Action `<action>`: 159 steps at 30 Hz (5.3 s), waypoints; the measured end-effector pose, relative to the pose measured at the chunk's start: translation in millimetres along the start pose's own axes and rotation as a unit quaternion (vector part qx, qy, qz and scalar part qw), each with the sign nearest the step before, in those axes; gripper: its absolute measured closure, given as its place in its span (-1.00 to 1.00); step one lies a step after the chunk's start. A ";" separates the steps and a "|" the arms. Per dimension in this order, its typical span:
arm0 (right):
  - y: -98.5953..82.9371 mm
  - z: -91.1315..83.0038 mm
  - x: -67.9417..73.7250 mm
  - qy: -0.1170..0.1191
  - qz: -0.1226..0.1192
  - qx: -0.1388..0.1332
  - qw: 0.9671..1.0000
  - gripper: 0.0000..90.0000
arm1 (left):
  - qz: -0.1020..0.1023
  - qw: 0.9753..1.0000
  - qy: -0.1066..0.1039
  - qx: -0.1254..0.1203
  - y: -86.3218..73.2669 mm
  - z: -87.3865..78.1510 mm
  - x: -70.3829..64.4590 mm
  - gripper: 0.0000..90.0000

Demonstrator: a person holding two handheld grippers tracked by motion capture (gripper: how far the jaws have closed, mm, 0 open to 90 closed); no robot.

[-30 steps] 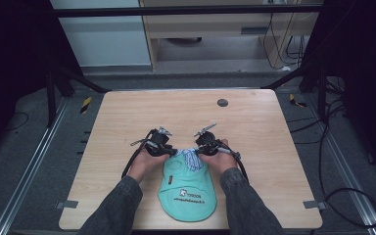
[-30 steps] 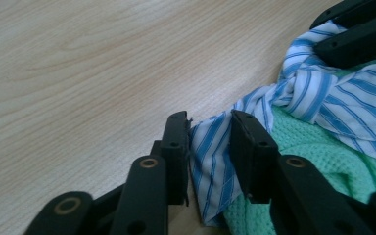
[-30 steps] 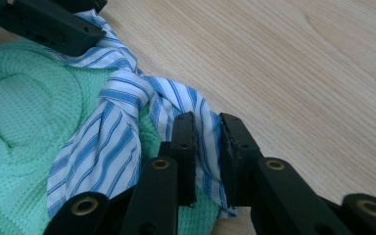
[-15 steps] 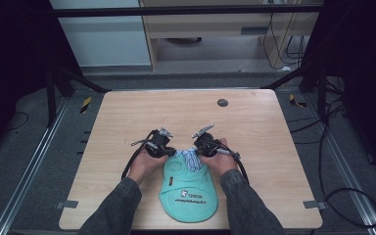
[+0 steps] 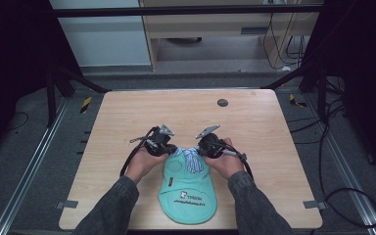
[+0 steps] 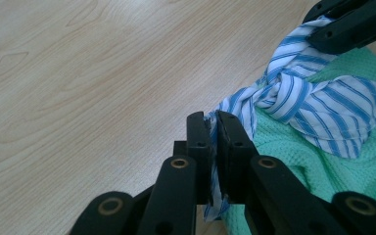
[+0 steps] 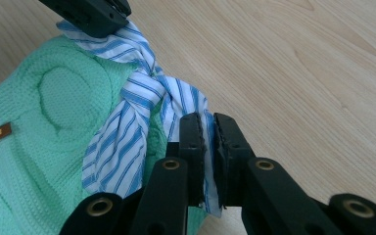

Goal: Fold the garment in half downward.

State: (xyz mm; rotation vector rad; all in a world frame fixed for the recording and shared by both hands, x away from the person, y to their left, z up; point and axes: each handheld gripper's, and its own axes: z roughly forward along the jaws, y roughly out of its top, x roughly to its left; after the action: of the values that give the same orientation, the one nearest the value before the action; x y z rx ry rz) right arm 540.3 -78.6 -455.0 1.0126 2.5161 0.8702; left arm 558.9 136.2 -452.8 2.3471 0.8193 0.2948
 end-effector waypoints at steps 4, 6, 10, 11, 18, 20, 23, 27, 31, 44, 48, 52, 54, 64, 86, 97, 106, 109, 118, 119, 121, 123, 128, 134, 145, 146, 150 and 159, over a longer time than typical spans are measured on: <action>-0.2 -2.0 -0.5 0.002 -0.014 -0.003 1.000 0.85 | 0.009 1.000 -0.001 -0.001 1.3 -3.3 -0.4 0.89; 0.1 -3.3 -0.5 0.004 -0.021 -0.005 1.000 0.85 | 0.011 1.000 -0.001 0.000 1.9 -4.7 -0.9 0.89; 1.5 -9.5 1.8 0.006 -0.029 -0.012 0.999 0.85 | 0.018 1.000 0.003 -0.002 4.9 -9.3 -3.2 0.89; 1.9 -11.8 2.3 0.005 -0.030 -0.012 0.999 0.85 | 0.021 1.000 0.003 -0.003 6.5 -11.6 -4.1 0.89; 2.5 -24.0 1.7 0.003 -0.040 -0.021 0.999 0.85 | 0.029 1.000 -0.002 -0.009 12.1 -18.2 -5.6 0.89; 2.1 -24.8 1.0 0.004 -0.042 -0.019 0.999 0.85 | 0.030 0.999 -0.004 -0.011 13.7 -18.7 -5.8 0.89; 2.4 -25.8 -0.9 0.002 -0.041 -0.020 0.999 0.85 | 0.041 0.999 0.000 -0.014 17.1 -19.1 -6.9 0.89; 3.7 -23.8 -5.7 0.000 -0.036 -0.021 0.999 0.85 | 0.052 0.999 0.001 -0.015 20.5 -18.4 -4.8 0.89; 7.6 -23.2 -12.1 0.002 -0.040 -0.021 0.999 0.85 | 0.051 0.999 -0.003 -0.019 22.2 -19.0 -0.3 0.89; 21.2 -42.8 -9.4 -0.005 -0.070 -0.039 0.997 0.85 | 0.062 0.997 0.011 -0.036 29.9 -38.9 -1.1 0.89; 22.6 -47.5 -8.1 -0.009 -0.071 -0.042 0.997 0.85 | 0.065 0.997 0.016 -0.039 32.3 -43.7 -4.2 0.89; 25.5 -50.6 -8.2 -0.012 -0.073 -0.047 0.996 0.85 | 0.070 0.996 0.022 -0.040 35.3 -46.5 -3.8 0.89; 27.1 -50.6 -9.8 -0.011 -0.075 -0.048 0.996 0.85 | 0.072 0.996 0.022 -0.038 36.9 -46.1 -1.9 0.89; 35.1 -55.1 -14.4 -0.015 -0.082 -0.052 0.995 0.85 | 0.080 0.995 0.027 -0.049 44.2 -51.5 2.1 0.89; 38.5 -60.3 -15.0 -0.040 -0.093 -0.063 0.993 0.85 | 0.101 0.992 0.047 -0.056 51.2 -53.8 0.7 0.89; 40.8 -60.1 -19.1 -0.053 -0.092 -0.060 0.993 0.84 | 0.108 0.991 0.055 -0.051 62.3 -52.9 2.1 0.88; 45.8 -57.5 -28.0 -0.059 -0.088 -0.062 0.992 0.84 | 0.106 0.991 0.057 -0.051 71.9 -49.0 8.0 0.88; 48.7 -56.5 -32.8 -0.062 -0.086 -0.062 0.992 0.84 | 0.104 0.991 0.060 -0.054 76.5 -47.8 10.9 0.88; 46.2 -52.1 -37.9 -0.069 -0.093 -0.071 0.991 0.84 | 0.128 0.987 0.079 -0.054 75.7 -45.9 1.8 0.88; 44.4 -51.8 -37.1 -0.069 -0.092 -0.071 0.991 0.83 | 0.130 0.987 0.080 -0.056 74.2 -45.7 0.1 0.88; 40.8 -51.6 -35.7 -0.071 -0.095 -0.073 0.990 0.83 | 0.134 0.986 0.081 -0.058 71.2 -45.7 -2.6 0.88; 37.2 -51.5 -33.7 -0.070 -0.094 -0.075 0.990 0.83 | 0.135 0.986 0.079 -0.063 66.9 -45.8 -5.6 0.88; 30.1 -49.4 -29.5 -0.071 -0.101 -0.075 0.990 0.83 | 0.139 0.986 0.074 -0.062 59.4 -44.4 -9.0 0.88; 25.9 -47.7 -24.8 -0.070 -0.110 -0.072 0.989 0.83 | 0.140 0.986 0.071 -0.058 53.2 -43.8 -9.6 0.89; 20.8 -52.5 -12.6 -0.068 -0.125 -0.076 0.987 0.83 | 0.140 0.986 0.062 -0.061 40.3 -49.1 -14.6 0.89; 19.6 -52.0 -11.4 -0.066 -0.125 -0.077 0.987 0.83 | 0.140 0.986 0.061 -0.059 38.6 -49.0 -15.2 0.89; 16.0 -50.0 -8.0 -0.063 -0.128 -0.074 0.987 0.83 | 0.139 0.987 0.058 -0.057 34.4 -47.7 -16.3 0.89; 11.3 -48.2 -5.3 -0.061 -0.130 -0.072 0.987 0.82 | 0.140 0.987 0.054 -0.062 26.7 -47.6 -21.3 0.89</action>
State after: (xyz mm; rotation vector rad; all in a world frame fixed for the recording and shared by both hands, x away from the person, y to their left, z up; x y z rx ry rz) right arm 527.5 -96.4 -410.2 0.6536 2.3752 0.8687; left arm 536.4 129.9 -399.1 2.3414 0.5028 0.5786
